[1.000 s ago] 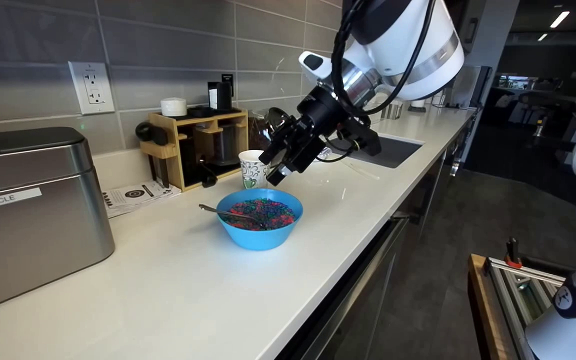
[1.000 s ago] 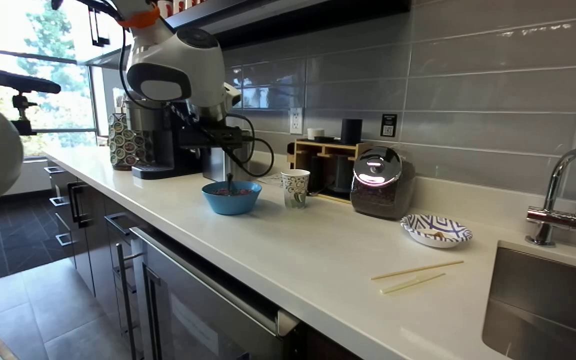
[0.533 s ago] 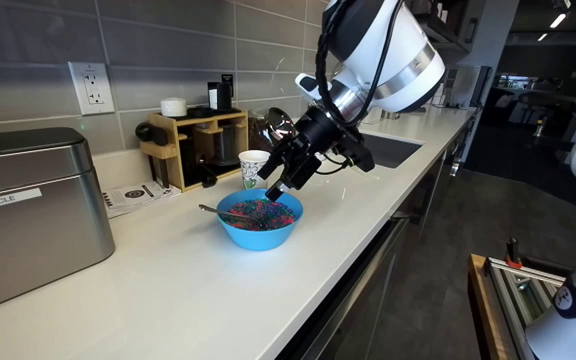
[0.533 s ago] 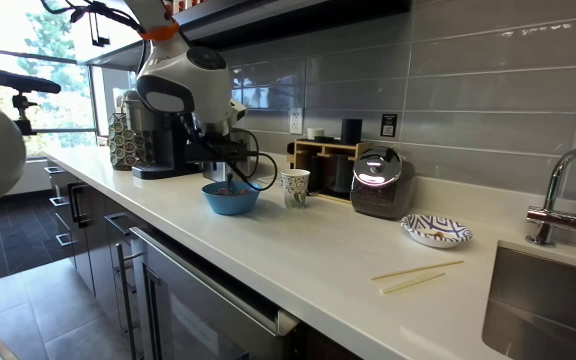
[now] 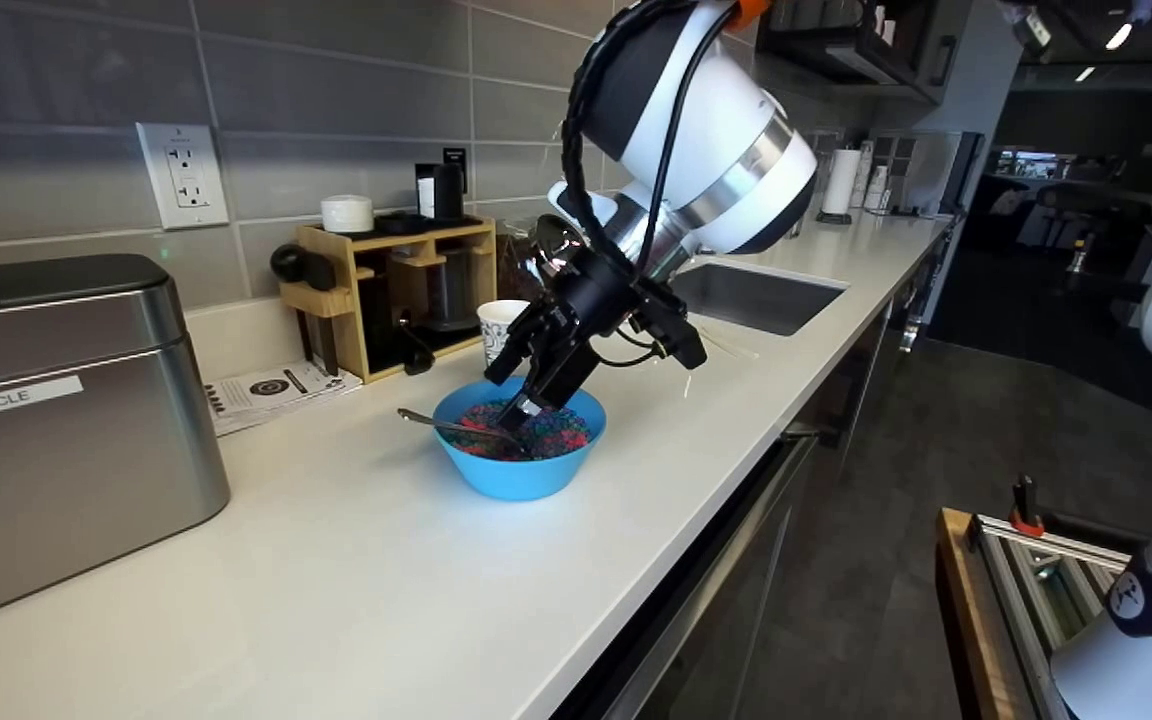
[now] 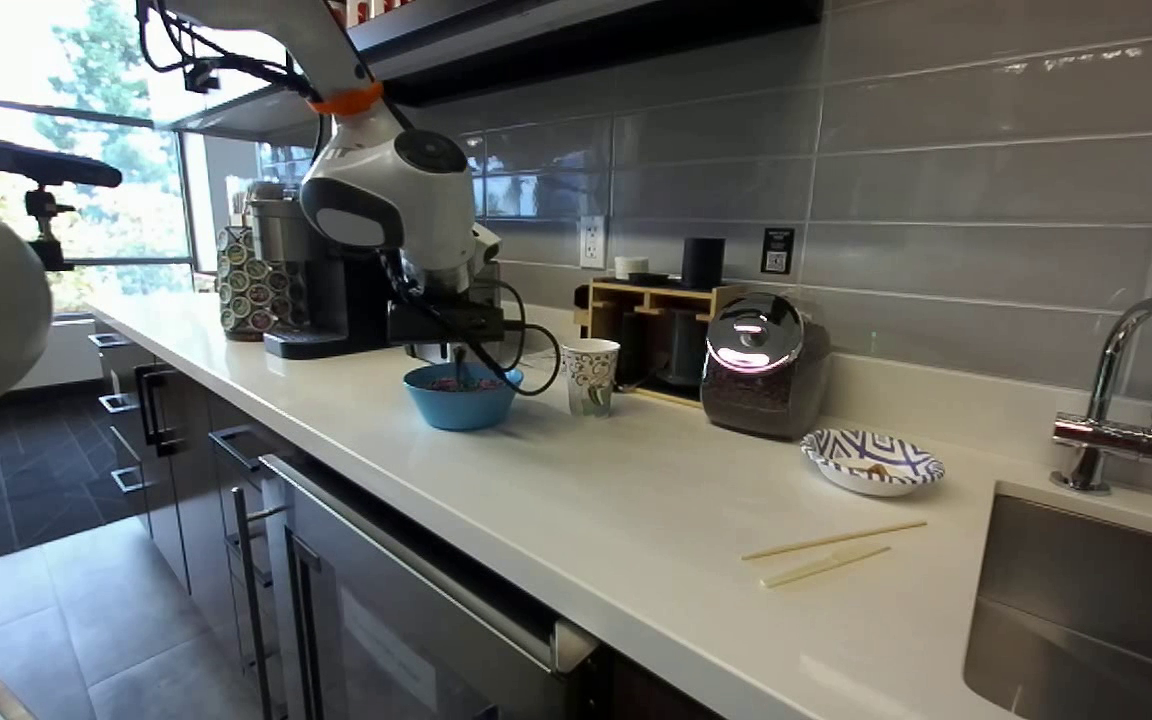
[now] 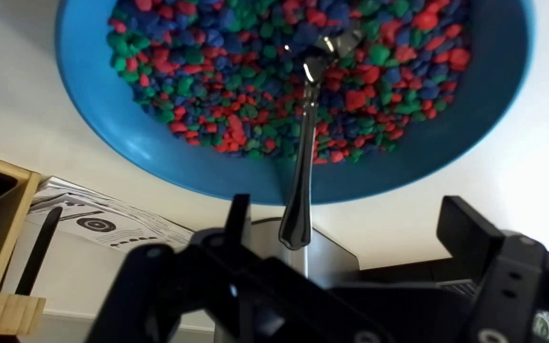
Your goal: Put some of the contents of the blue bowl into the paper cup using the silver spoon
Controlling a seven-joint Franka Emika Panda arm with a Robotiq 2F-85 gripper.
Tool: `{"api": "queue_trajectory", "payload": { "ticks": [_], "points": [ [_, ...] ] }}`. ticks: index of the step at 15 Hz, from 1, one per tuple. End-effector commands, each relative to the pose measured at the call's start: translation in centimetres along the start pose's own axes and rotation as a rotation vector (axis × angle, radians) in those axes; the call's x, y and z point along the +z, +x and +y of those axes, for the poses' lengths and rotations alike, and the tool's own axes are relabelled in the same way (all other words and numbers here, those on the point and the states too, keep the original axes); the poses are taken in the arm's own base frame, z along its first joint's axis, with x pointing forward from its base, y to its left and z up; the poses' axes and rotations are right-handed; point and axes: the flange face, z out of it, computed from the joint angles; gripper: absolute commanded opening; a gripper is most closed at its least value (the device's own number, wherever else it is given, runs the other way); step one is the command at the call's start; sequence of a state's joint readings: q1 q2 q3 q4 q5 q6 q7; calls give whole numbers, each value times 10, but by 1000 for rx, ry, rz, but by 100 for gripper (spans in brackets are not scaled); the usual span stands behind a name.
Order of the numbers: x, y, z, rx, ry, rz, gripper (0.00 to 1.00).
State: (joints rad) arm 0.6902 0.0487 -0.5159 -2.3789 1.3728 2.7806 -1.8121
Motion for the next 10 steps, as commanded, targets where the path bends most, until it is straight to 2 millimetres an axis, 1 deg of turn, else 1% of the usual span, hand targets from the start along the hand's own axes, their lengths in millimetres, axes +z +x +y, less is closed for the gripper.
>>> {"api": "queue_trajectory", "payload": {
  "ticks": [1, 2, 4, 5, 6, 7, 9, 10],
  "points": [
    [23, 1, 8, -17, 5, 4, 99],
    [26, 1, 9, -19, 7, 2, 98],
    [31, 0, 12, -18, 4, -3, 91],
    [32, -2, 13, -15, 4, -9, 86],
    [35, -3, 13, -12, 6, -17, 73],
    [36, -4, 13, -6, 8, -24, 71],
    [37, -8, 14, -2, 10, -37, 57],
    [38, -10, 14, 1, 12, -42, 54]
  ]
}}
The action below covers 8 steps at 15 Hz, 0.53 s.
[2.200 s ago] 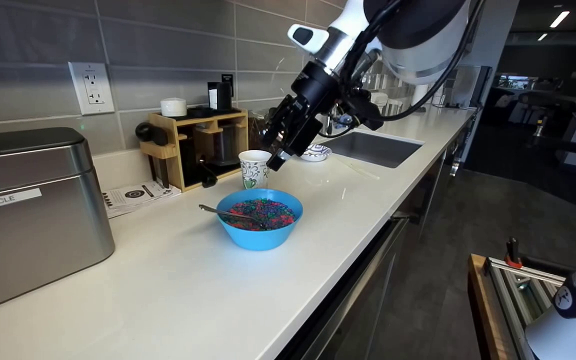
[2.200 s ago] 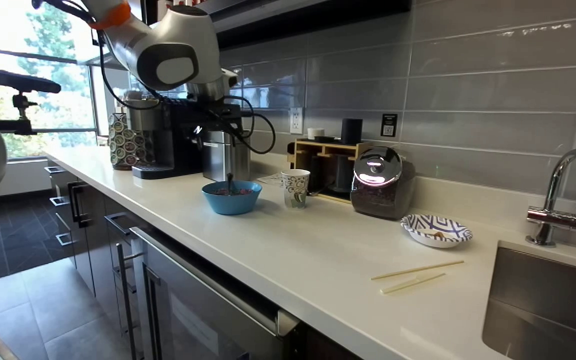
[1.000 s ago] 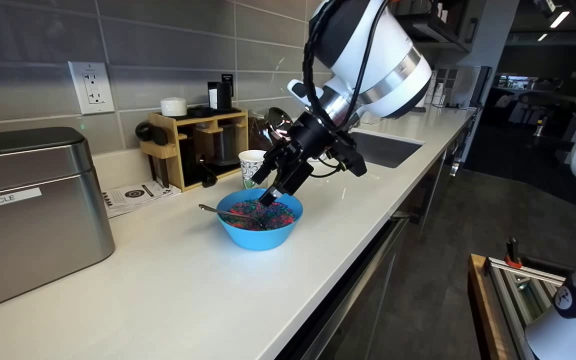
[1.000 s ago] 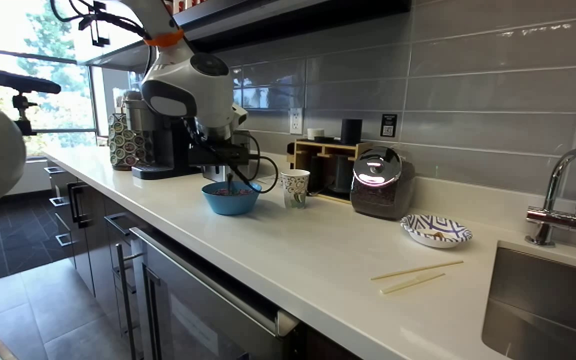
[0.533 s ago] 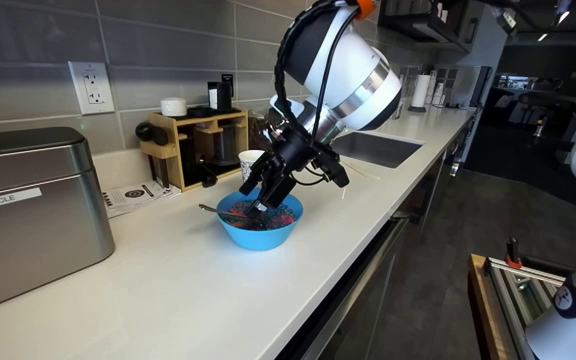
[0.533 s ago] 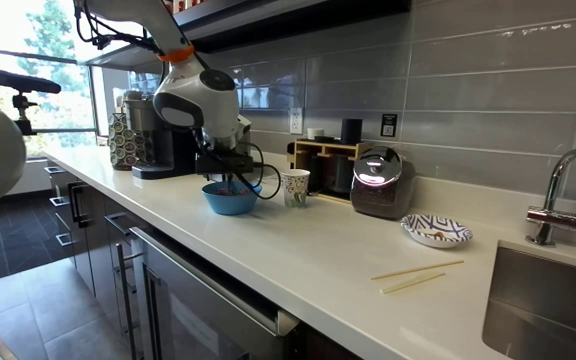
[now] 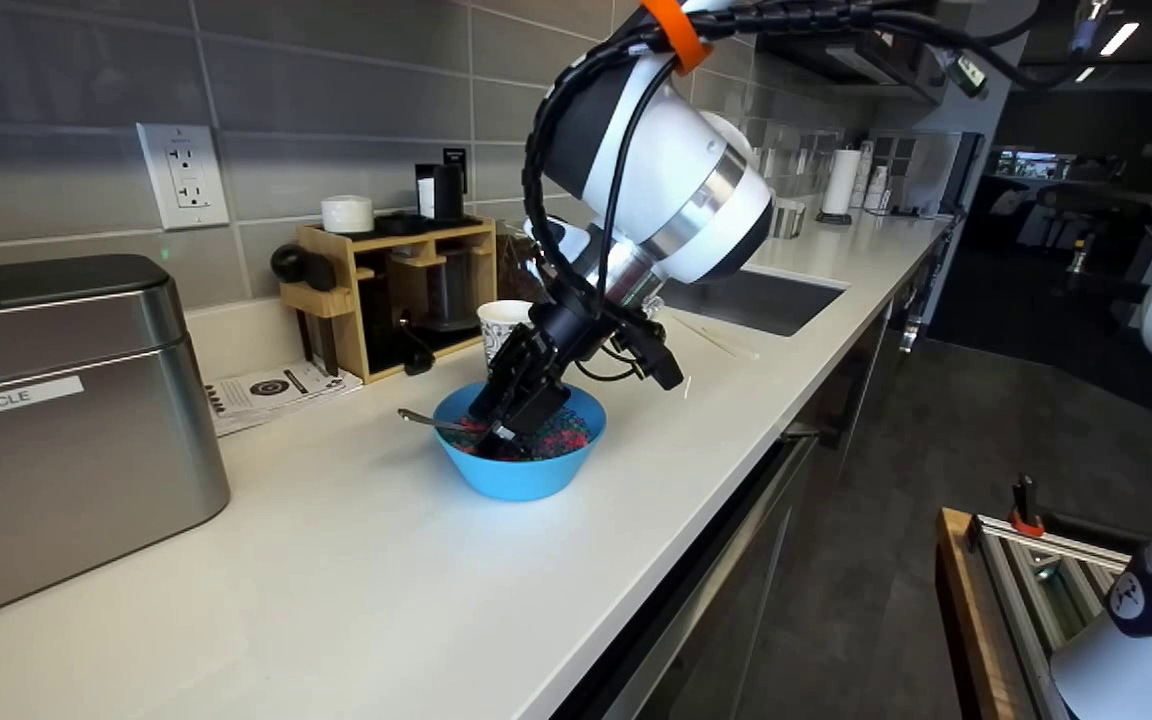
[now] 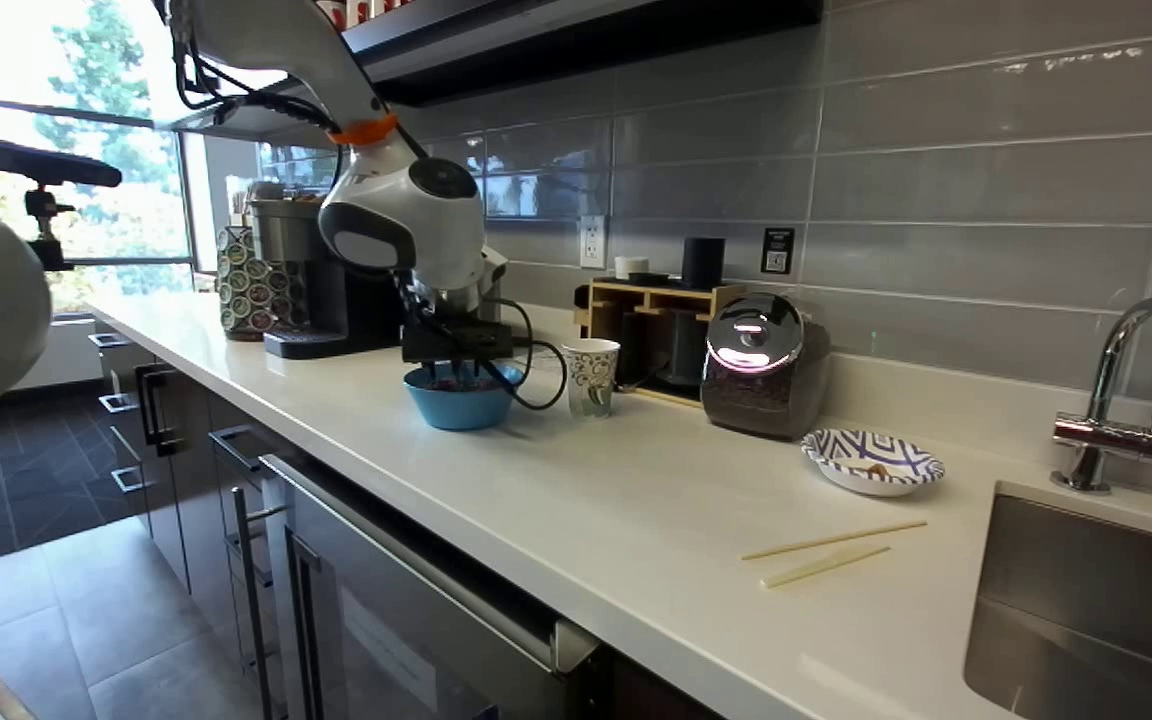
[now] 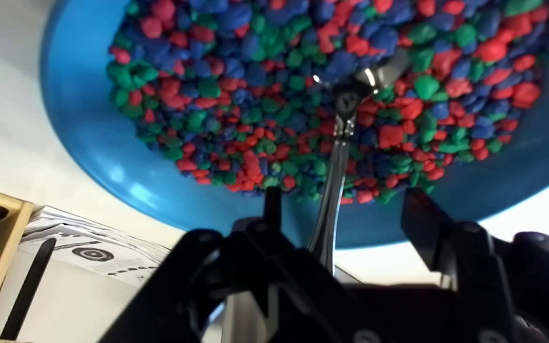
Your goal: Put some of the contents of the blue bowl into the paper cup using the silver spoon
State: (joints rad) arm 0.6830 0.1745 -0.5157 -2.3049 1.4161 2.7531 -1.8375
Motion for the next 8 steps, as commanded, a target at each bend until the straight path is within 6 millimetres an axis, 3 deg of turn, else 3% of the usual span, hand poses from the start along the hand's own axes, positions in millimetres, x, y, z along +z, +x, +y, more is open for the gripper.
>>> {"api": "queue_trajectory", "payload": {
  "ticks": [1, 8],
  "points": [
    [6, -6, 4, 6, 17, -3, 51],
    [4, -6, 8, -13, 18, 13, 48]
  ]
}}
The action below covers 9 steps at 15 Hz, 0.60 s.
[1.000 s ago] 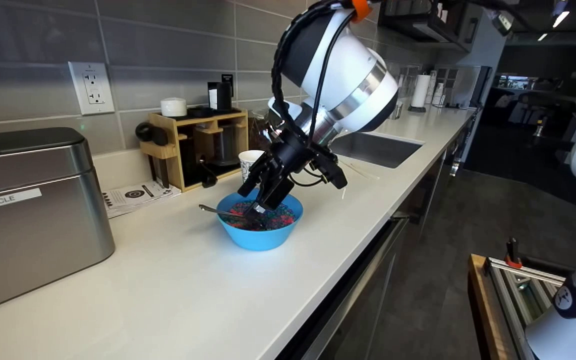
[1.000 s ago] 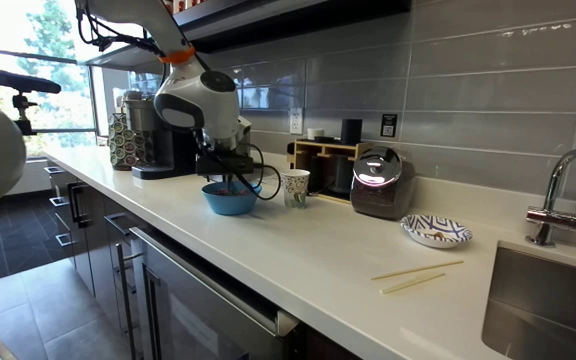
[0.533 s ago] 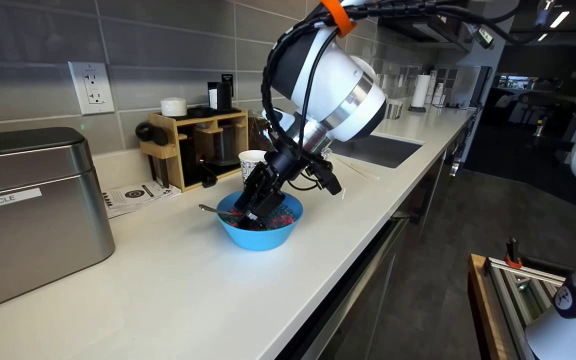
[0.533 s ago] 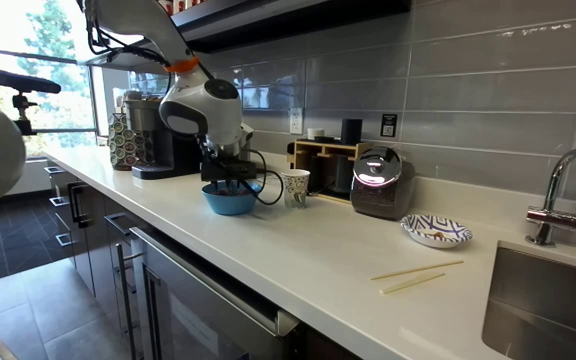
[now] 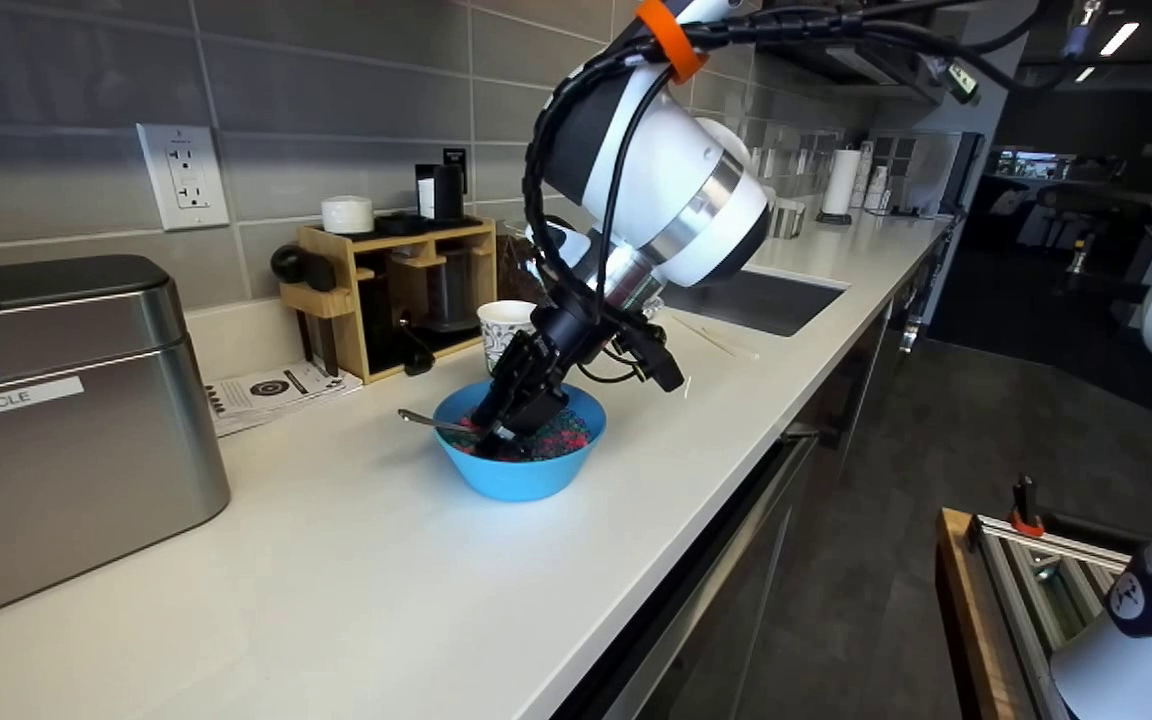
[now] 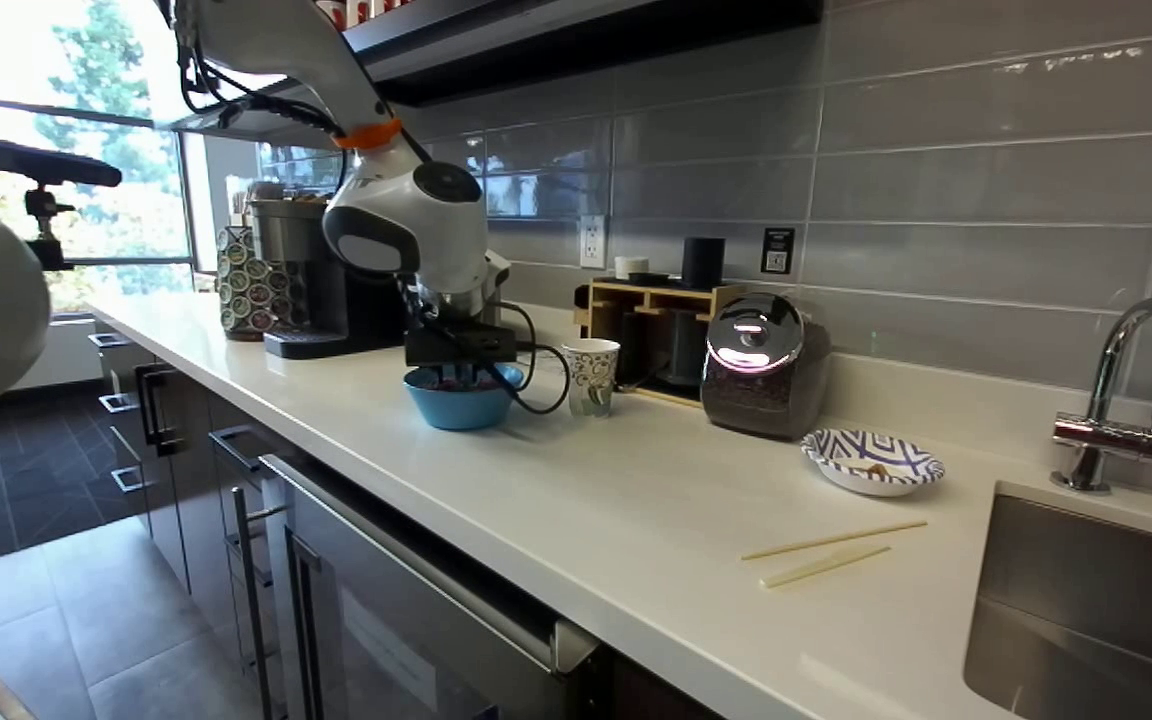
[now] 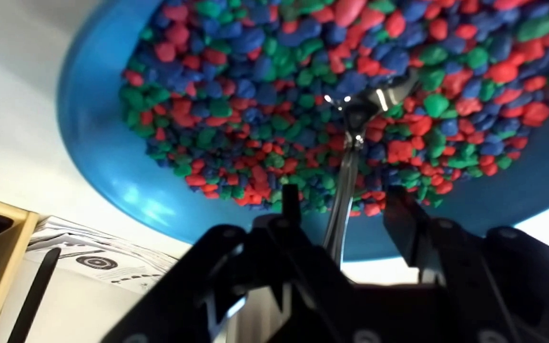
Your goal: Put some of the contents of the blue bowl into the paper cup using the silver spoon
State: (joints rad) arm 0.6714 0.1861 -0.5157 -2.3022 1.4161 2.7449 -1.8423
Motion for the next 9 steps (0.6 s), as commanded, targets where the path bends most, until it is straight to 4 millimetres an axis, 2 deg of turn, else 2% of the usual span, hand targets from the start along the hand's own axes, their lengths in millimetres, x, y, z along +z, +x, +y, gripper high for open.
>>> {"api": "queue_trajectory", "payload": {
  "ticks": [1, 2, 4, 5, 6, 7, 8, 9],
  "points": [
    [2, 0, 5, -18, 19, 22, 44],
    [2, 0, 5, -20, 23, 25, 38],
    [2, 0, 5, -31, 34, 32, 33],
    [3, 1, 5, -33, 44, 39, 22],
    [3, 1, 4, -37, 53, 44, 22],
    [3, 1, 4, -41, 62, 48, 16],
    [4, 2, 4, -43, 69, 51, 5],
    [5, 1, 3, -46, 81, 51, 0]
  ]
}}
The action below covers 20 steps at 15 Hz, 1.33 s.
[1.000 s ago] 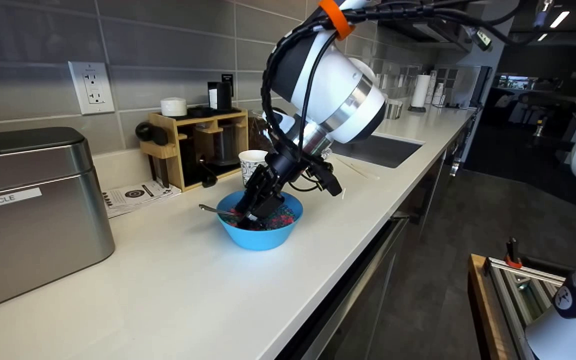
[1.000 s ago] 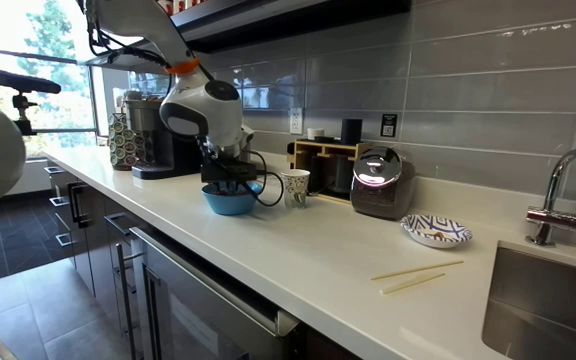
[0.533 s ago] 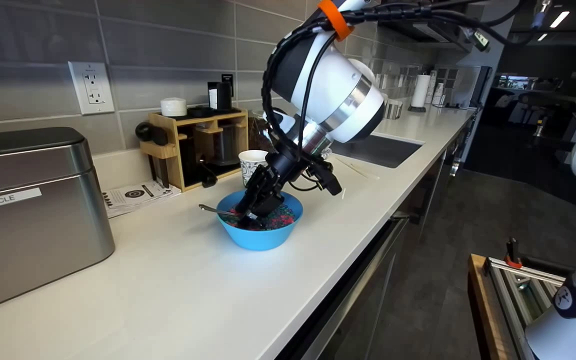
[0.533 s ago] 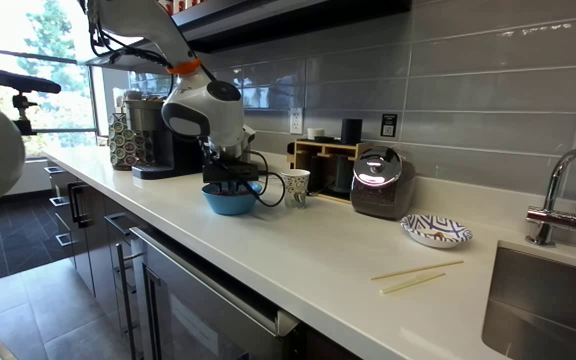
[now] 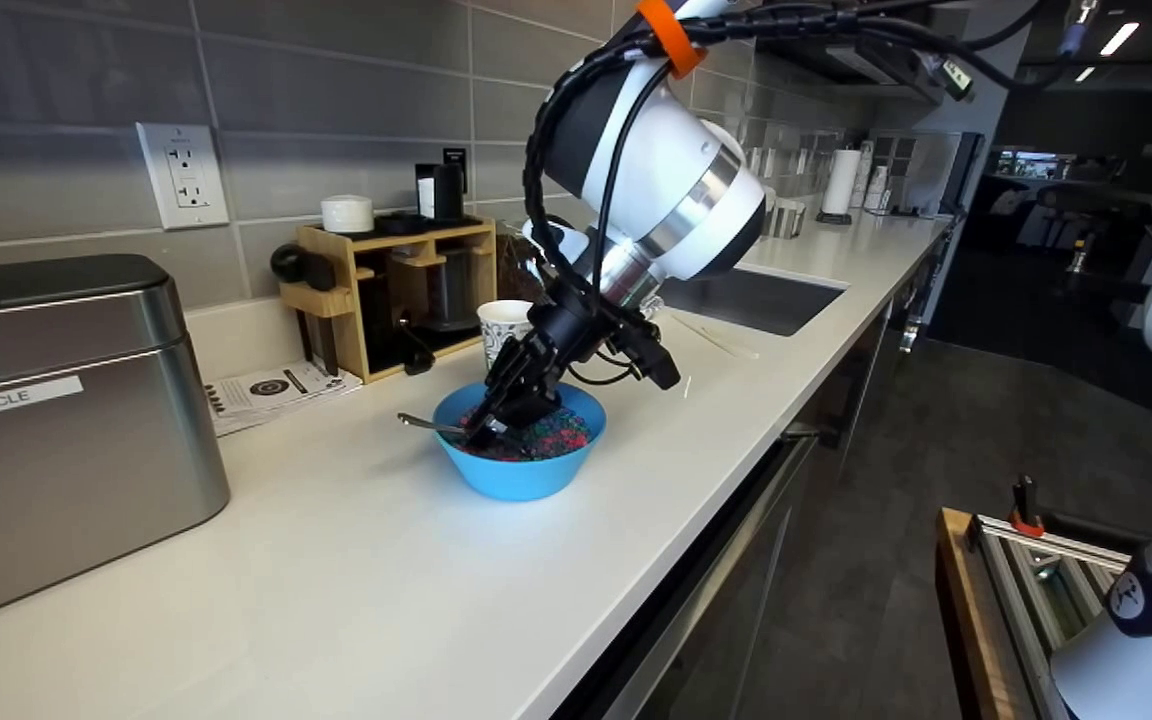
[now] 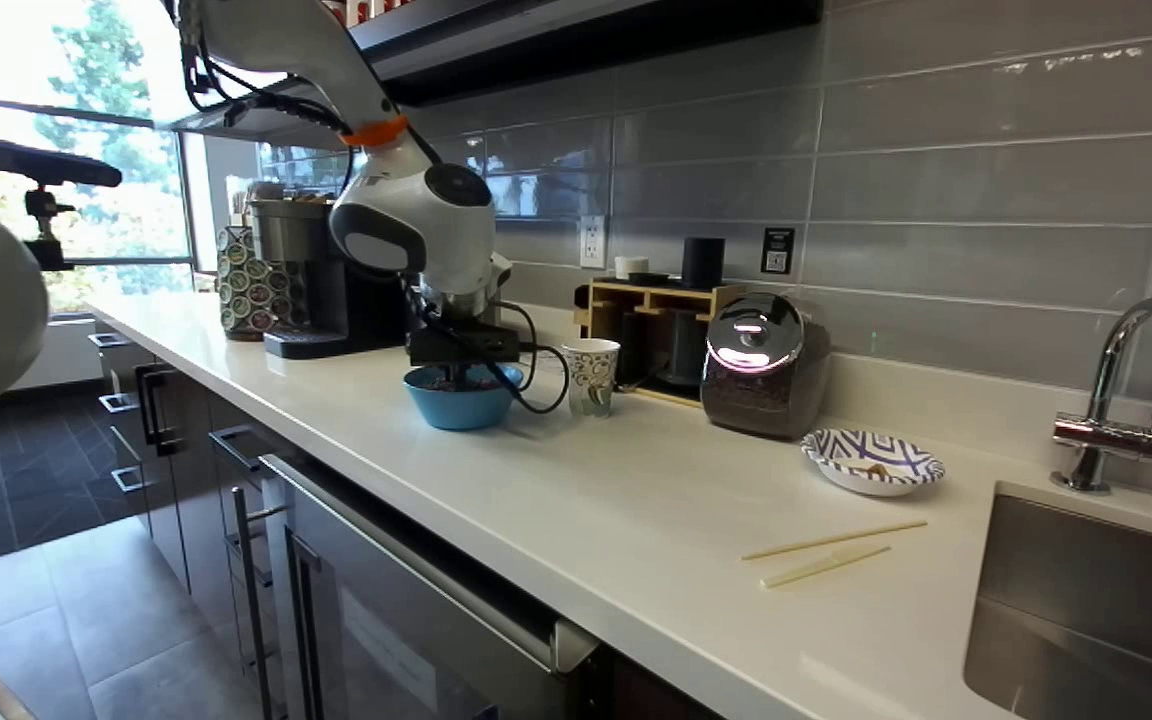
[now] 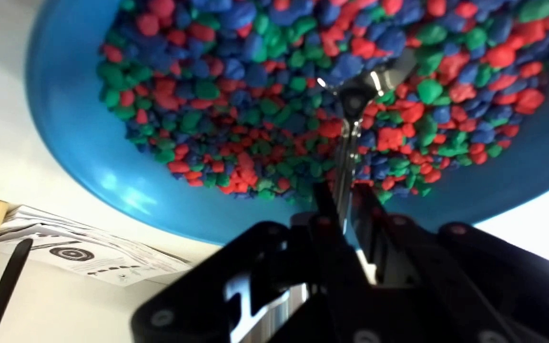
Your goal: Put some of the contents of the blue bowl into the paper cup using the silver spoon
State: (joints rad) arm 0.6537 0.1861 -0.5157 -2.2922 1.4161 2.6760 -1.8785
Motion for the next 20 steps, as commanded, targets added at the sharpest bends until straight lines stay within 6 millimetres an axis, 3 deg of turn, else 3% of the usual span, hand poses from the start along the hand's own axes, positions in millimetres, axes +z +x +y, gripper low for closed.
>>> {"api": "queue_trajectory", "payload": {
  "ticks": [1, 5, 14, 20],
  "points": [
    [4, -2, 1, -21, 38, 27, 0],
    [0, -5, 2, -22, 46, 37, 2],
    [-25, 11, 2, -65, -1, 178, 2],
    [-24, 16, -1, -85, 13, 154, 2]
  ]
}}
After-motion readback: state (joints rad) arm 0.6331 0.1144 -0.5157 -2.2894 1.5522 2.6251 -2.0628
